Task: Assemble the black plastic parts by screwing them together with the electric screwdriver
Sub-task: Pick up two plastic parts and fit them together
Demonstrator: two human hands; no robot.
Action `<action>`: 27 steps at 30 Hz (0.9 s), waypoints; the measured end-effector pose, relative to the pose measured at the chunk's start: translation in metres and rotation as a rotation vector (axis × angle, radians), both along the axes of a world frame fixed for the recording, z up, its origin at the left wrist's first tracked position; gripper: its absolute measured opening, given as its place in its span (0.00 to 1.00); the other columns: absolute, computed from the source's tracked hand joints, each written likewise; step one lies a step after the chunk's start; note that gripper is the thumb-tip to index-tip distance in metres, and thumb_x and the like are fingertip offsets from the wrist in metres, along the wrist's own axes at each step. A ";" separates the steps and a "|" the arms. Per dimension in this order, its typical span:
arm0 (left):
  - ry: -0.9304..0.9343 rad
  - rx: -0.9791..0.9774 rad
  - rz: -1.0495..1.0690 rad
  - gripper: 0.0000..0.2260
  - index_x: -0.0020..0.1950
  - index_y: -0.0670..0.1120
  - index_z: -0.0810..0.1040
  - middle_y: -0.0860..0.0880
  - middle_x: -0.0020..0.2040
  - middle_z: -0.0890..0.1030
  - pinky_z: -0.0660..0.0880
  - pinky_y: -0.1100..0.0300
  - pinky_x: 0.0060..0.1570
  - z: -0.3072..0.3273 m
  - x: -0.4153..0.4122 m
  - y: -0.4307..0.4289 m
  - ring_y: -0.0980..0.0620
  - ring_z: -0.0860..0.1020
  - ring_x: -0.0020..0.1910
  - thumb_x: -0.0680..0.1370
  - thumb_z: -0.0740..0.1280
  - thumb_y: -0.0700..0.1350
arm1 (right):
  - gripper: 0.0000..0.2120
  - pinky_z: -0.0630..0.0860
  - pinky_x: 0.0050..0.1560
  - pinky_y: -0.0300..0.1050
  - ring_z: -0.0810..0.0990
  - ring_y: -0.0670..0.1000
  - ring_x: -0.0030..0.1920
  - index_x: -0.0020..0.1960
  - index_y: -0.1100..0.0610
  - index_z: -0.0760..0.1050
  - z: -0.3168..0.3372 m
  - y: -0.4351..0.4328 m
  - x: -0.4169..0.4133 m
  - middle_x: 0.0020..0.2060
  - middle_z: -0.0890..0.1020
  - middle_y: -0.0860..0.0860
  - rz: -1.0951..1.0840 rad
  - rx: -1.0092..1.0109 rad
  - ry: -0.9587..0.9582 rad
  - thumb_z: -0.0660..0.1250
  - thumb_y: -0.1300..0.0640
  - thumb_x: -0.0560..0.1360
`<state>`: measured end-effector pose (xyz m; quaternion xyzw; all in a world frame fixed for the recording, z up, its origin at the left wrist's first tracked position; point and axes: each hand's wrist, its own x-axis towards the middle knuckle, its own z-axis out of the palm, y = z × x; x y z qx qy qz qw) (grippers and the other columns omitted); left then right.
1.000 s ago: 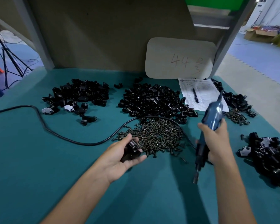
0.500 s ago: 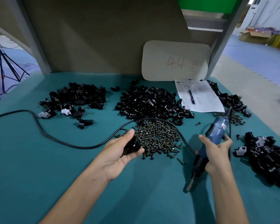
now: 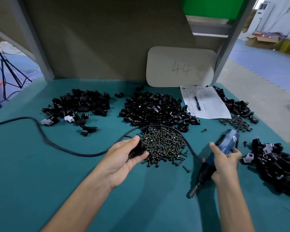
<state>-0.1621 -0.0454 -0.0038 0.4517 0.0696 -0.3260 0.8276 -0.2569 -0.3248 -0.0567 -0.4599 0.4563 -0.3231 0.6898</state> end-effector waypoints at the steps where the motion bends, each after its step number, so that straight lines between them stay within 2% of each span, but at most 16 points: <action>1: -0.022 0.004 -0.004 0.15 0.55 0.32 0.79 0.40 0.49 0.81 0.83 0.54 0.46 0.001 -0.001 0.000 0.48 0.83 0.47 0.75 0.72 0.41 | 0.32 0.80 0.52 0.55 0.78 0.54 0.50 0.72 0.49 0.57 -0.001 -0.001 0.000 0.54 0.75 0.52 0.001 -0.043 0.030 0.74 0.56 0.78; 3: -0.121 0.041 -0.021 0.11 0.58 0.35 0.78 0.40 0.54 0.80 0.83 0.56 0.48 0.003 -0.004 -0.001 0.50 0.83 0.49 0.78 0.70 0.39 | 0.33 0.75 0.59 0.53 0.77 0.55 0.55 0.75 0.53 0.57 0.000 0.001 -0.001 0.57 0.75 0.53 0.017 -0.130 0.136 0.73 0.55 0.78; 5: -0.306 0.150 -0.037 0.10 0.61 0.41 0.76 0.41 0.58 0.79 0.82 0.57 0.53 0.007 -0.009 -0.002 0.52 0.83 0.52 0.80 0.69 0.40 | 0.32 0.72 0.59 0.53 0.76 0.58 0.57 0.76 0.57 0.59 0.002 0.006 -0.001 0.61 0.76 0.56 0.064 -0.201 0.247 0.72 0.55 0.79; 6: -0.433 0.241 -0.050 0.10 0.61 0.46 0.75 0.44 0.58 0.79 0.81 0.57 0.56 0.009 -0.012 -0.001 0.53 0.83 0.53 0.81 0.69 0.42 | 0.32 0.72 0.62 0.55 0.75 0.61 0.61 0.77 0.58 0.60 0.003 0.010 -0.002 0.64 0.76 0.60 0.085 -0.280 0.353 0.72 0.54 0.79; 8: -0.727 0.456 -0.095 0.10 0.60 0.56 0.73 0.56 0.53 0.81 0.78 0.59 0.57 0.015 -0.018 0.002 0.56 0.82 0.53 0.81 0.69 0.48 | 0.35 0.65 0.72 0.61 0.66 0.65 0.72 0.79 0.59 0.60 0.010 0.021 -0.007 0.73 0.68 0.64 0.067 -0.537 0.598 0.72 0.51 0.78; 9: -0.856 0.537 -0.124 0.10 0.59 0.60 0.72 0.60 0.52 0.80 0.77 0.60 0.55 0.019 -0.021 0.003 0.57 0.80 0.53 0.80 0.69 0.52 | 0.34 0.63 0.74 0.62 0.64 0.65 0.74 0.79 0.57 0.63 0.019 0.031 -0.010 0.75 0.67 0.63 0.061 -0.666 0.595 0.72 0.50 0.78; 10: -0.955 0.583 -0.148 0.11 0.59 0.62 0.71 0.63 0.52 0.79 0.76 0.61 0.53 0.024 -0.025 0.004 0.59 0.79 0.53 0.79 0.68 0.55 | 0.30 0.66 0.72 0.61 0.68 0.61 0.72 0.76 0.53 0.67 0.031 0.044 -0.012 0.72 0.71 0.59 0.118 -0.752 0.479 0.72 0.49 0.78; 11: -1.018 0.595 -0.169 0.12 0.59 0.63 0.70 0.63 0.52 0.79 0.76 0.61 0.52 0.028 -0.029 0.004 0.59 0.79 0.52 0.77 0.68 0.57 | 0.22 0.73 0.68 0.58 0.76 0.56 0.67 0.71 0.48 0.73 0.044 0.061 -0.015 0.66 0.78 0.54 0.247 -0.756 0.294 0.71 0.48 0.78; 13: -1.108 0.593 -0.188 0.14 0.60 0.64 0.70 0.63 0.53 0.80 0.76 0.60 0.53 0.036 -0.036 0.000 0.60 0.79 0.54 0.77 0.68 0.57 | 0.10 0.82 0.54 0.49 0.84 0.50 0.51 0.59 0.45 0.81 0.064 0.099 -0.018 0.51 0.85 0.51 0.604 -0.543 -0.060 0.69 0.46 0.79; 15: -1.184 0.622 -0.168 0.14 0.62 0.62 0.72 0.62 0.54 0.81 0.77 0.58 0.55 0.040 -0.041 -0.003 0.59 0.79 0.56 0.78 0.70 0.54 | 0.09 0.83 0.47 0.44 0.84 0.48 0.43 0.53 0.49 0.84 0.074 0.126 -0.018 0.42 0.85 0.52 0.744 -0.364 -0.231 0.69 0.46 0.79; 18: -1.237 0.662 -0.117 0.15 0.62 0.60 0.74 0.62 0.54 0.81 0.76 0.56 0.54 0.042 -0.043 -0.004 0.59 0.79 0.56 0.79 0.72 0.49 | 0.10 0.82 0.44 0.40 0.82 0.45 0.39 0.47 0.53 0.84 0.078 0.142 -0.019 0.38 0.83 0.53 0.688 -0.264 -0.323 0.70 0.47 0.76; 20: -1.257 0.674 -0.138 0.15 0.63 0.60 0.73 0.62 0.55 0.80 0.75 0.58 0.56 0.041 -0.044 -0.004 0.59 0.77 0.58 0.79 0.71 0.48 | 0.11 0.82 0.46 0.42 0.82 0.50 0.42 0.47 0.54 0.83 0.079 0.144 -0.021 0.42 0.82 0.63 0.646 -0.224 -0.337 0.70 0.48 0.73; 22: -1.260 0.691 -0.183 0.17 0.63 0.65 0.66 0.65 0.59 0.75 0.72 0.63 0.60 0.039 -0.044 -0.005 0.61 0.73 0.62 0.81 0.68 0.49 | 0.09 0.83 0.47 0.44 0.82 0.54 0.45 0.46 0.54 0.83 0.079 0.147 -0.022 0.44 0.82 0.66 0.631 -0.214 -0.343 0.70 0.48 0.74; 25: -1.267 0.719 -0.252 0.18 0.57 0.68 0.57 0.73 0.57 0.63 0.66 0.70 0.59 0.034 -0.047 -0.006 0.64 0.65 0.65 0.82 0.63 0.48 | 0.08 0.82 0.46 0.42 0.82 0.50 0.43 0.44 0.53 0.82 0.078 0.148 -0.022 0.39 0.82 0.54 0.639 -0.229 -0.345 0.70 0.49 0.74; 27: -1.246 0.698 -0.270 0.16 0.57 0.68 0.57 0.72 0.57 0.63 0.66 0.70 0.58 0.033 -0.047 -0.005 0.63 0.65 0.64 0.81 0.61 0.49 | 0.08 0.81 0.45 0.39 0.83 0.46 0.41 0.42 0.52 0.82 0.081 0.148 -0.022 0.37 0.82 0.50 0.642 -0.257 -0.343 0.70 0.48 0.73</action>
